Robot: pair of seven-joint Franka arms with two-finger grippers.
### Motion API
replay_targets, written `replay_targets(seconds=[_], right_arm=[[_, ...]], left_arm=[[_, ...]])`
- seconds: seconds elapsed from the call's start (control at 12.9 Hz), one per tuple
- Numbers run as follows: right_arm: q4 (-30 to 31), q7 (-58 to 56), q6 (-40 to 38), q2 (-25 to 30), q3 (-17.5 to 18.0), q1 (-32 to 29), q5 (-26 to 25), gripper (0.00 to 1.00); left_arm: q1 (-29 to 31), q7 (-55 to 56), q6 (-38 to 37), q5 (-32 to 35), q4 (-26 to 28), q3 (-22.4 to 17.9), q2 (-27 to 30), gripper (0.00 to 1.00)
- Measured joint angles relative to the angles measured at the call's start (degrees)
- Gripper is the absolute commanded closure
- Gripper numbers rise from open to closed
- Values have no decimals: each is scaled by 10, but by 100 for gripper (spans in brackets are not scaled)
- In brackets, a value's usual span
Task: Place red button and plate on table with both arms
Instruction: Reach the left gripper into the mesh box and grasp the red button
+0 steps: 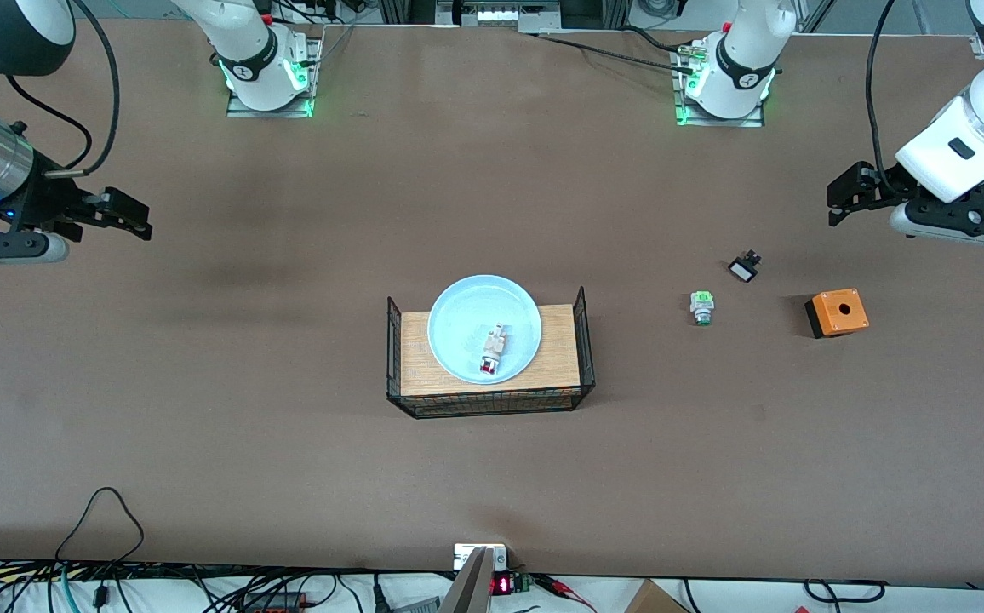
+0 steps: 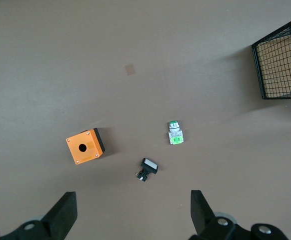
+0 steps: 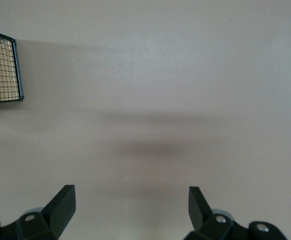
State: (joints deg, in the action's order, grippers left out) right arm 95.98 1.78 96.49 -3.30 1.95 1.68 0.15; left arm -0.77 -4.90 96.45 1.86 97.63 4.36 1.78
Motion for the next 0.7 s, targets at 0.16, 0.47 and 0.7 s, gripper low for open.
replay_targets(seconds=[0.16, 0.47, 0.7], right_arm=[[0, 0, 0, -9, 2, 4, 0, 0], [-1, 0, 4, -15, 2, 14, 0, 0], [-1, 0, 5, -18, 3, 21, 1, 0]], left_arm=[[0, 0, 0, 0, 0, 0, 0, 0], [-12, 5, -6, -55, 0, 34, -1, 0], [-19, 93, -2, -67, -39, 121, -38, 0]])
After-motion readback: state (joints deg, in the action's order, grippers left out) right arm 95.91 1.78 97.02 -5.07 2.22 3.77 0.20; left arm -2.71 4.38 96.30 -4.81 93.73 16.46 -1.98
